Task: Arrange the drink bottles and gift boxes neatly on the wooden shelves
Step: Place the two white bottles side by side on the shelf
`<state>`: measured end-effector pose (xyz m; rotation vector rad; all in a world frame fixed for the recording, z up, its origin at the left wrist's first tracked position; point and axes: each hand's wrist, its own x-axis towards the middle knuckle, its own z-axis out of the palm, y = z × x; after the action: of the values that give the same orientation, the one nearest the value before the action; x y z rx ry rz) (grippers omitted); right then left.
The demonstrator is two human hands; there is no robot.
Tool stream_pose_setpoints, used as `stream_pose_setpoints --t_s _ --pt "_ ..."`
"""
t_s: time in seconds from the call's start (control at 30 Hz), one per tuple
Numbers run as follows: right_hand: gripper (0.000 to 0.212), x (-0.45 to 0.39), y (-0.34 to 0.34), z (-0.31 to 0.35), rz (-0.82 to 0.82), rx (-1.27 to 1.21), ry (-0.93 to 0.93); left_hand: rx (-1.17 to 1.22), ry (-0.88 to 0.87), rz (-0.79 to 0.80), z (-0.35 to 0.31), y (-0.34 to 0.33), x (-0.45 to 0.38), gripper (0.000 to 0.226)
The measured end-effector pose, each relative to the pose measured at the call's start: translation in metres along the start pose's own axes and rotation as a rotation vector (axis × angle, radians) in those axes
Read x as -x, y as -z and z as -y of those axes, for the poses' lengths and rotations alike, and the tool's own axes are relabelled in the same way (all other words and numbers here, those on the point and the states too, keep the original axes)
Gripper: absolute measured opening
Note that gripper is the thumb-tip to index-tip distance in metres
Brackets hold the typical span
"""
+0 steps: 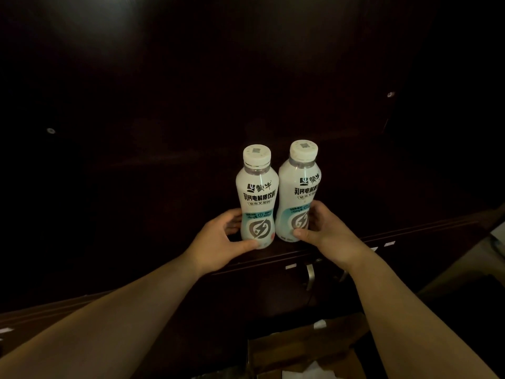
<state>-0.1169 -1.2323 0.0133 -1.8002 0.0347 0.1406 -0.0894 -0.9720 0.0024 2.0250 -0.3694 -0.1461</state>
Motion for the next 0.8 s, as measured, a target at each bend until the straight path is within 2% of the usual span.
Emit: stream_pose_setpoints --t_s 0.27,0.53,0.8 --pt "0.057 -0.0004 0.0015 0.0006 0.009 0.011 -0.001 -0.007 0.025 0.007 0.0005 0.0003 -0.0006 0.068" --pt "0.061 -0.0002 0.0021 0.0018 0.019 0.001 -0.020 -0.026 0.030 0.008 0.0037 -0.0003 -0.0017 0.078" --pt "0.064 0.0008 0.0015 0.0021 0.011 -0.027 -0.027 -0.038 0.028 0.011 0.0006 -0.0004 -0.0012 0.073"
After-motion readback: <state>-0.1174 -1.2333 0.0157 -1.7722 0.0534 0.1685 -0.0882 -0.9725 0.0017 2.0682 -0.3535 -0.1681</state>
